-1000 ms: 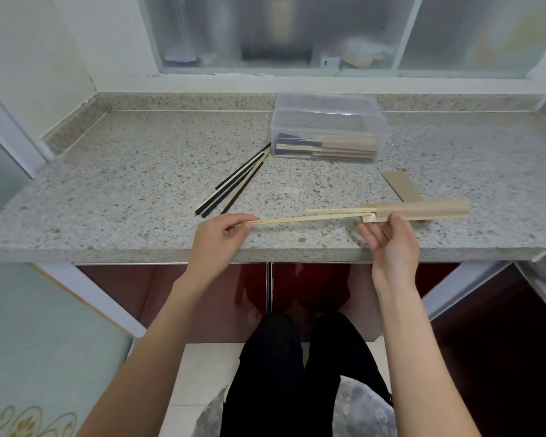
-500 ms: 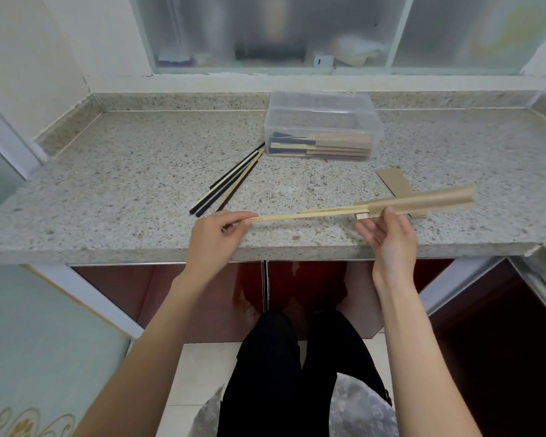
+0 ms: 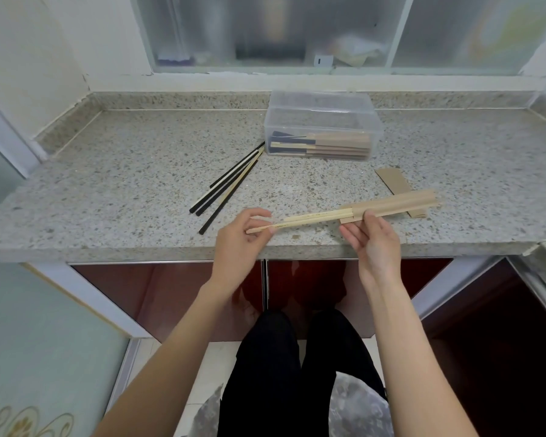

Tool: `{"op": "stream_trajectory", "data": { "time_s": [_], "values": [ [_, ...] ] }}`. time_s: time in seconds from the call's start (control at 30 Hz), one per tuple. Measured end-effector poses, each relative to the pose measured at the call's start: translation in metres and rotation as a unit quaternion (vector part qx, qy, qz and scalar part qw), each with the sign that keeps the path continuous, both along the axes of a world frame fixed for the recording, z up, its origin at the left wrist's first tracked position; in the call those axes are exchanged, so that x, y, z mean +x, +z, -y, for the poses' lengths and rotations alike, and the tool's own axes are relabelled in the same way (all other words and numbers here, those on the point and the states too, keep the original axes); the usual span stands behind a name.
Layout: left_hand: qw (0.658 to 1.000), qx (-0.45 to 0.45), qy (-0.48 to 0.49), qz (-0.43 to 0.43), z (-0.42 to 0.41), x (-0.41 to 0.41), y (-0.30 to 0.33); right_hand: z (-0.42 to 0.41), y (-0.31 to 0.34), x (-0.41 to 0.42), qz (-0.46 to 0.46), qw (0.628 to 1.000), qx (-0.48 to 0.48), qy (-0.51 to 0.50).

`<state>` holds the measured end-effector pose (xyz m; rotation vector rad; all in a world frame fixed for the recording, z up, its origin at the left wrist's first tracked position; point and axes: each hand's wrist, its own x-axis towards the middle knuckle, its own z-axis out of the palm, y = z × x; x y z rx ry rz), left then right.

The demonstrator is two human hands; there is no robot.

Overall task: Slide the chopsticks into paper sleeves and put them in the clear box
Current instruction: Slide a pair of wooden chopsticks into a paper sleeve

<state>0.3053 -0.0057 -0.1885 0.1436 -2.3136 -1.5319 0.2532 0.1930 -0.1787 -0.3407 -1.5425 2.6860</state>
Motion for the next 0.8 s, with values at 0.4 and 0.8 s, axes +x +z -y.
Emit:
{"op": "stream_trajectory", "data": {
  "time_s": [0.4,0.8],
  "values": [
    [0.992,0.105,-0.017,0.069,-0.041,-0.005,-0.004,0.009,0.003,0.002,-0.011,0.994,-0.038,-0.104],
    [0.954,0.297,0.032,0.029,-0.041,-0.029,0.022,0.021,0.005,0.003,-0.003,1.0,-0.001,-0.015]
  ]
}}
